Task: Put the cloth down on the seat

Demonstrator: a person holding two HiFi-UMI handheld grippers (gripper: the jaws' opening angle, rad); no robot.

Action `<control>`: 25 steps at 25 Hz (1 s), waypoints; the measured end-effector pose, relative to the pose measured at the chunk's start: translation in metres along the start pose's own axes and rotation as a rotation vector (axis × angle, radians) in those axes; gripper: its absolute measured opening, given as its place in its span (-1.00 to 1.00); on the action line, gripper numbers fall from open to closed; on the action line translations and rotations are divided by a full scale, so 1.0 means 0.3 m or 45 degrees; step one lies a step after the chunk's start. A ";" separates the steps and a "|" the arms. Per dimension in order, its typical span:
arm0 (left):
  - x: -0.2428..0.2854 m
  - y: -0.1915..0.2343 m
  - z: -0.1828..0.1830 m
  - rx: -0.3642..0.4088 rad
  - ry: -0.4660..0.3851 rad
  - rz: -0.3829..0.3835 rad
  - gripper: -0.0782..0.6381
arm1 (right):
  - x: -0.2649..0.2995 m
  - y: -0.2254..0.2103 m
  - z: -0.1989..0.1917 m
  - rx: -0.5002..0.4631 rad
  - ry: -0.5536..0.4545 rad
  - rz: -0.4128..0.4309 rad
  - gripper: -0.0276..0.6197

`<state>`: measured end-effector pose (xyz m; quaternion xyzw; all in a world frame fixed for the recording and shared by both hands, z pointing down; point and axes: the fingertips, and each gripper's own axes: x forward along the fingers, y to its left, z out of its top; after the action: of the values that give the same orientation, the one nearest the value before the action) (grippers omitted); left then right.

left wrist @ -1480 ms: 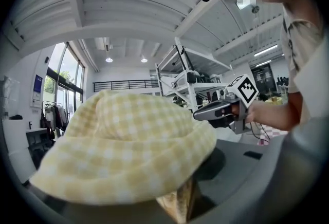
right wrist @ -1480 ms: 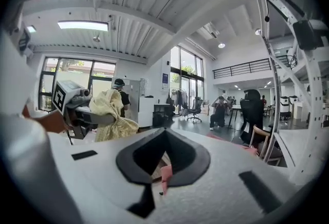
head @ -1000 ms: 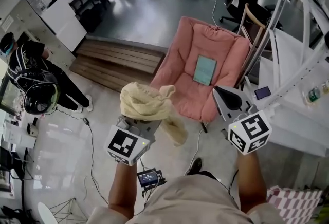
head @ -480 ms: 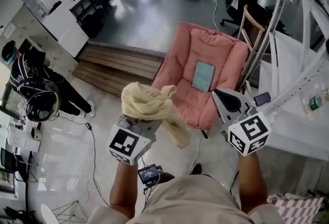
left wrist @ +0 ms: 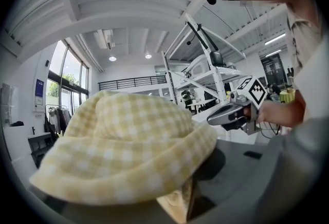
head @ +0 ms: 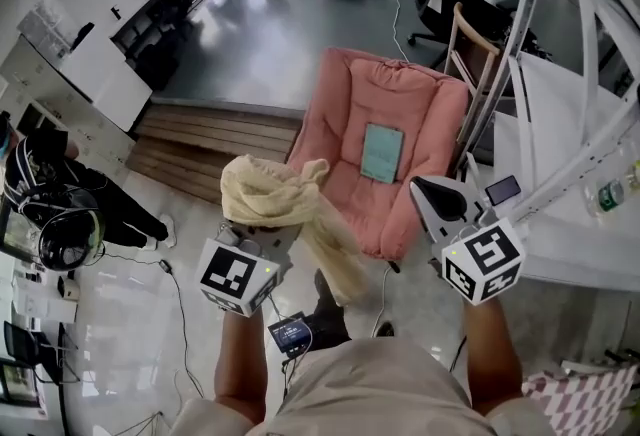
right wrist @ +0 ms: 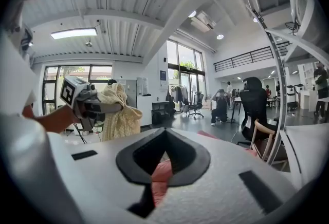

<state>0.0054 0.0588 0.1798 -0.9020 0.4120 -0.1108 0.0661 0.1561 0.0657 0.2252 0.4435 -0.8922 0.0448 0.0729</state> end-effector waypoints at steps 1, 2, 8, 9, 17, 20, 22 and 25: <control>0.019 0.026 -0.002 -0.001 -0.005 -0.004 -0.39 | 0.019 -0.012 0.001 -0.004 0.006 -0.012 -0.94; 0.041 0.054 -0.009 0.000 -0.012 -0.012 -0.39 | 0.041 -0.024 0.000 -0.009 0.013 -0.023 -0.94; 0.222 0.234 -0.053 0.022 -0.073 -0.086 -0.39 | 0.231 -0.131 0.002 -0.024 0.032 -0.101 -0.94; 0.256 0.268 -0.055 0.025 -0.079 -0.098 -0.39 | 0.271 -0.149 0.009 -0.019 0.026 -0.116 -0.94; 0.490 0.468 -0.142 0.038 -0.021 -0.251 -0.39 | 0.565 -0.254 0.054 0.000 0.045 -0.172 -0.94; 0.584 0.520 -0.170 0.060 -0.013 -0.283 -0.39 | 0.645 -0.303 0.049 0.016 0.052 -0.190 -0.94; 0.637 0.557 -0.186 0.065 -0.009 -0.299 -0.39 | 0.691 -0.328 0.050 0.021 0.056 -0.201 -0.94; 0.718 0.611 -0.214 0.065 0.002 -0.320 -0.39 | 0.757 -0.377 0.045 0.025 0.065 -0.221 -0.94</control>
<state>-0.0075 -0.2257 0.2346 -0.9444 0.2928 -0.1295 0.0744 0.1097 -0.1827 0.2520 0.5184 -0.8478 0.0583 0.0949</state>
